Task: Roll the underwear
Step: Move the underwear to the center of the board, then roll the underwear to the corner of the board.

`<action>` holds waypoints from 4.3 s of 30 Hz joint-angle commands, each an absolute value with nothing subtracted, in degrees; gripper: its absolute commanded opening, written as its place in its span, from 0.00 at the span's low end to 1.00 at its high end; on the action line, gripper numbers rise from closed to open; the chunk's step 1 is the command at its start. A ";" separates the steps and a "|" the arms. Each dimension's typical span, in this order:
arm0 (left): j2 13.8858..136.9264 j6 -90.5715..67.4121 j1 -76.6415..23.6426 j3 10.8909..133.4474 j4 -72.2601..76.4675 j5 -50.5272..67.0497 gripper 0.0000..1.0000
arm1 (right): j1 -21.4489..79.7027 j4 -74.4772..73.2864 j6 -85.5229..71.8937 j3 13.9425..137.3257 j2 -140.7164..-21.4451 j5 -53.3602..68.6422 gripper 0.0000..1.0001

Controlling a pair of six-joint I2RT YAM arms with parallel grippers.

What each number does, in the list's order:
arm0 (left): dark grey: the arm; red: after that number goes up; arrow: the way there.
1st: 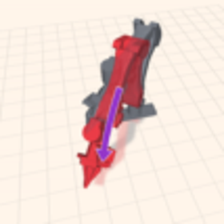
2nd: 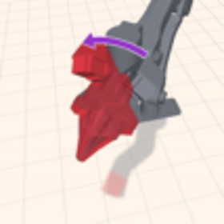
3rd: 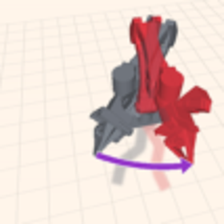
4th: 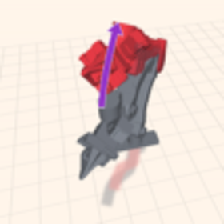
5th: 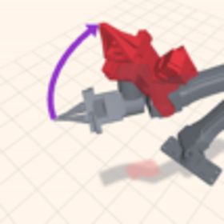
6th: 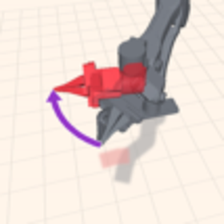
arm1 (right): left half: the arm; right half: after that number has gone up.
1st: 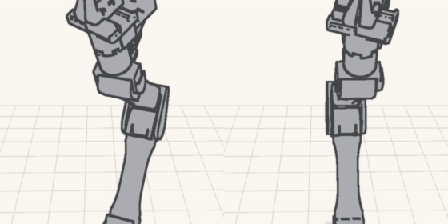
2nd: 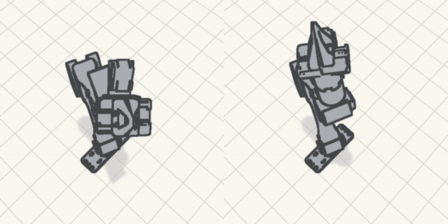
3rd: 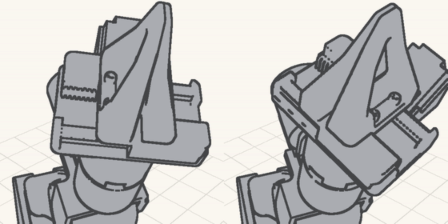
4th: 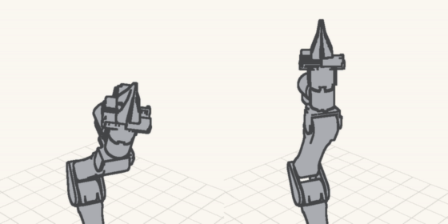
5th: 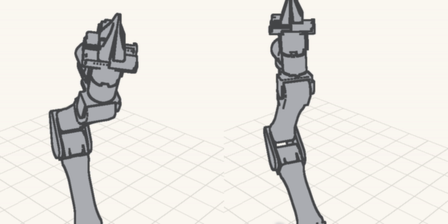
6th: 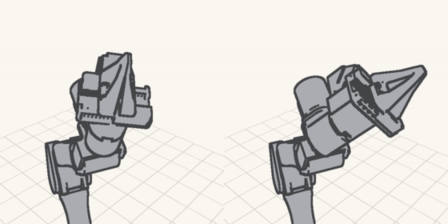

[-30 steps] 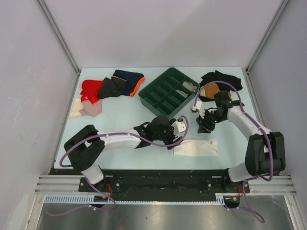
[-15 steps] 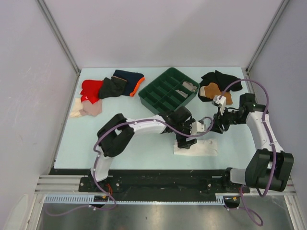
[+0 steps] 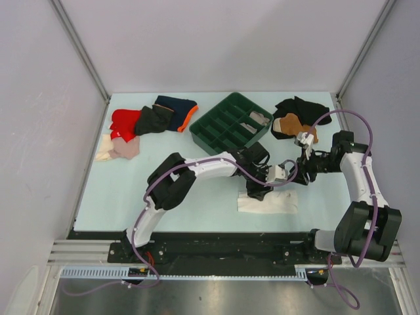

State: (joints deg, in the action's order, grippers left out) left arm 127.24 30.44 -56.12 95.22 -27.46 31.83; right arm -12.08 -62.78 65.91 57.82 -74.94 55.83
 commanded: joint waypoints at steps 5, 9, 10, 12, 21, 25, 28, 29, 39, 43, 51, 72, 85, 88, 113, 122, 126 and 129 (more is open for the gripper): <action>131.04 24.36 -56.16 95.98 -32.17 35.95 0.38 | -11.87 -66.00 68.64 57.92 -75.15 59.59 0.49; 129.56 20.40 -56.16 92.47 -30.25 35.07 0.23 | -12.13 -66.44 69.08 58.01 -75.15 59.68 0.48; 128.77 19.35 -55.99 91.33 -29.45 34.63 0.18 | -12.13 -66.53 69.17 57.92 -75.15 59.59 0.48; 126.57 15.40 -55.81 87.99 -26.39 34.02 0.07 | -12.22 -66.88 69.43 57.83 -75.15 59.59 0.49; 109.02 -9.74 -48.53 64.10 -4.15 33.13 0.00 | -12.30 -67.85 71.01 57.48 -74.97 59.68 0.48; 100.65 -21.23 -43.43 47.87 5.34 31.56 0.00 | -12.04 -68.38 71.98 57.39 -75.50 59.85 0.48; 94.08 -28.18 -37.72 37.14 11.94 30.32 0.00 | -11.25 -68.56 72.42 57.31 -75.59 59.42 0.48; 92.74 -30.04 -36.31 34.92 14.48 29.37 0.00 | -10.03 -68.64 72.42 57.30 -75.59 58.98 0.48; 77.62 -50.25 -20.05 18.37 19.96 15.14 0.00 | 9.45 -59.69 64.61 56.52 -71.81 49.67 0.49; 73.40 -60.61 -19.69 15.92 19.69 8.27 0.00 | 19.65 -54.50 58.99 56.43 -71.54 44.66 0.49; 73.47 -73.73 -23.80 13.97 22.33 2.12 0.01 | 36.37 -43.60 65.38 55.90 -74.61 41.13 0.52; 32.03 -36.65 -27.25 20.19 -4.73 -6.77 1.00 | 56.77 -16.80 62.23 55.28 -93.41 30.42 0.57; 17.41 -18.99 -26.98 30.24 -14.59 -5.02 1.00 | 59.06 -11.08 58.80 55.02 -100.72 22.86 0.49; 15.04 -17.67 -26.98 29.62 -14.50 -1.95 1.00 | 59.06 -10.81 58.71 55.02 -102.48 20.75 0.45; 7.92 -16.53 -29.70 24.08 2.11 32.17 0.89 | 52.21 -44.81 56.25 66.00 -108.46 41.73 0.00; 15.63 -12.93 -41.38 26.10 -1.13 32.62 0.88 | 47.47 -61.69 57.30 73.38 -114.24 49.29 0.00; 24.76 -8.28 -56.55 28.82 -4.39 22.96 0.88 | 42.90 -66.00 57.66 76.11 -117.59 52.29 0.00; 31.80 -3.71 -68.41 30.41 -4.84 11.37 0.91 | 41.49 -66.80 56.96 77.52 -119.26 52.91 0.00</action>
State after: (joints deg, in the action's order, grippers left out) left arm 26.11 -11.16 -56.93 27.03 -3.64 24.88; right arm 43.48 -60.84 57.06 74.43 -117.56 48.99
